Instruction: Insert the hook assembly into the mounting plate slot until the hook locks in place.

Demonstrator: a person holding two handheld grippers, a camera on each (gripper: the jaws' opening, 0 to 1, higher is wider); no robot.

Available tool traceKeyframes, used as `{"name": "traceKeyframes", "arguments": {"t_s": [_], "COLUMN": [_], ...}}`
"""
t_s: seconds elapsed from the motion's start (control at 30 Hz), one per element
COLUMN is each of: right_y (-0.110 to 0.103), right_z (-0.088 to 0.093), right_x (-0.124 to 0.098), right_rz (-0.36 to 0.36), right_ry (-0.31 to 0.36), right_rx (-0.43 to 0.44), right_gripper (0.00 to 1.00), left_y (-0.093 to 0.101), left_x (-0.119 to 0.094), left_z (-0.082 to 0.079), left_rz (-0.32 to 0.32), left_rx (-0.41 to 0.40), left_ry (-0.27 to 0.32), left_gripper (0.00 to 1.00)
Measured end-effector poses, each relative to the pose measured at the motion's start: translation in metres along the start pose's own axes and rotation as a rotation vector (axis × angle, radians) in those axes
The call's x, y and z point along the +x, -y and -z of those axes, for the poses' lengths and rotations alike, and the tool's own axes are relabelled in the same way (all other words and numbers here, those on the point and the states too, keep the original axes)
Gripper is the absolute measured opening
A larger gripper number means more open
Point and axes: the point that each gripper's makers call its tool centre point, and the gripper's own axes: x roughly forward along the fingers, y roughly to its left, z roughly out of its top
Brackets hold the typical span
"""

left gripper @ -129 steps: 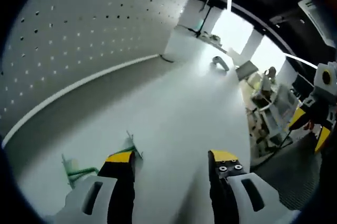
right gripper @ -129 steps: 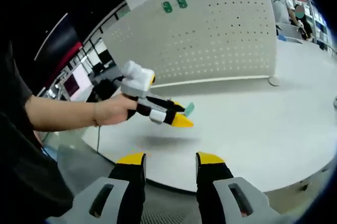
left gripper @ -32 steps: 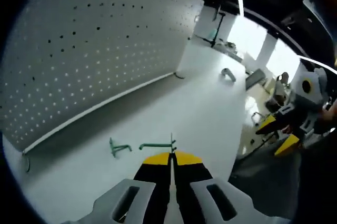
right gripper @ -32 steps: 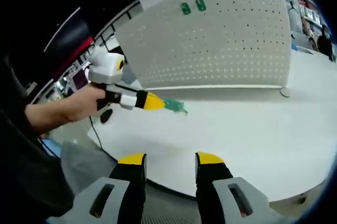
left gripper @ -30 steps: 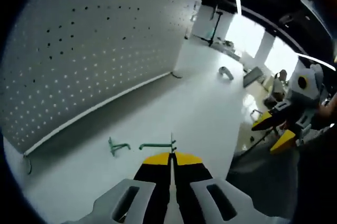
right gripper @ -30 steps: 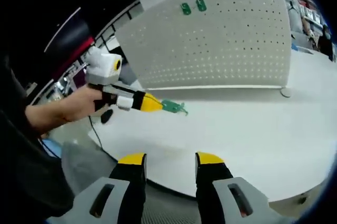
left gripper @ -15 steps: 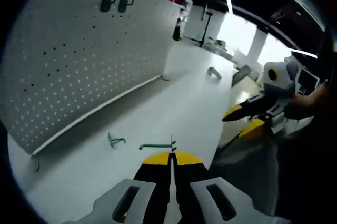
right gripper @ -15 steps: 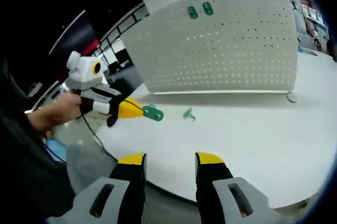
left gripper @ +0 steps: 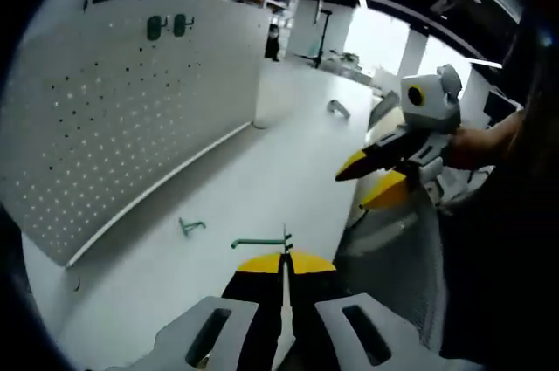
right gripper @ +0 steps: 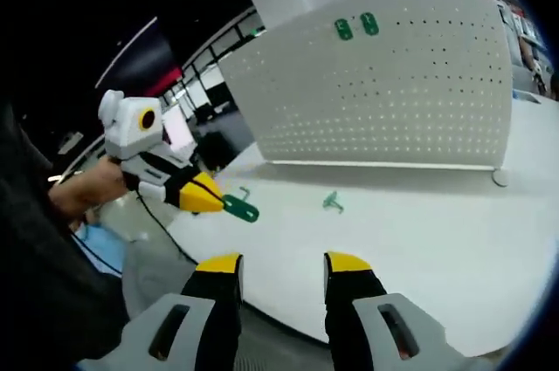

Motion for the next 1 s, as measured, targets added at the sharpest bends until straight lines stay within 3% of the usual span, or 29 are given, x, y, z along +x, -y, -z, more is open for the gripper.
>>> {"name": "traceKeyframes", "arguments": {"t_s": [0.1,0.2,0.33,0.43,0.57,0.67,0.8,0.87,1.0], "right_y": [-0.008,-0.016,-0.033,-0.044,-0.052,-0.057,-0.061,-0.063,-0.069], "right_z": [-0.002,-0.005,-0.009,-0.017,-0.026,-0.022,-0.036,-0.04,-0.042], "right_x": [0.003,0.006,0.009,0.01,0.013,0.015,0.016,0.016,0.015], "right_rz": [-0.028,-0.07,-0.158,-0.229,-0.322,-0.396,-0.493,-0.536,-0.596], "right_ry": [-0.005,-0.008,-0.031,-0.035,-0.032,-0.085,-0.051,-0.053,-0.081], "right_rx": [-0.008,-0.001,0.014,0.03,0.123,0.196,0.421,0.482,0.499], "right_gripper": [0.36,0.36,0.36,0.36,0.32,0.32,0.32,0.31,0.24], "left_y": [0.005,0.013,0.021,0.031,0.053,0.058,0.065,0.068,0.073], "left_x": [-0.004,-0.005,-0.008,-0.01,-0.017,-0.021,-0.026,-0.03,-0.036], "left_z": [-0.001,-0.001,0.001,0.002,-0.003,-0.007,-0.015,-0.022,-0.032], "left_rz": [0.01,0.059,0.104,0.172,0.3,0.318,0.356,0.376,0.397], "left_rx": [0.021,0.02,0.068,0.068,0.097,0.123,0.143,0.147,0.161], "left_ry": [0.006,0.013,0.01,0.024,0.068,0.071,0.101,0.125,0.154], "left_gripper": [0.01,0.01,0.01,0.01,0.01,0.01,0.01,0.01,0.01]}}
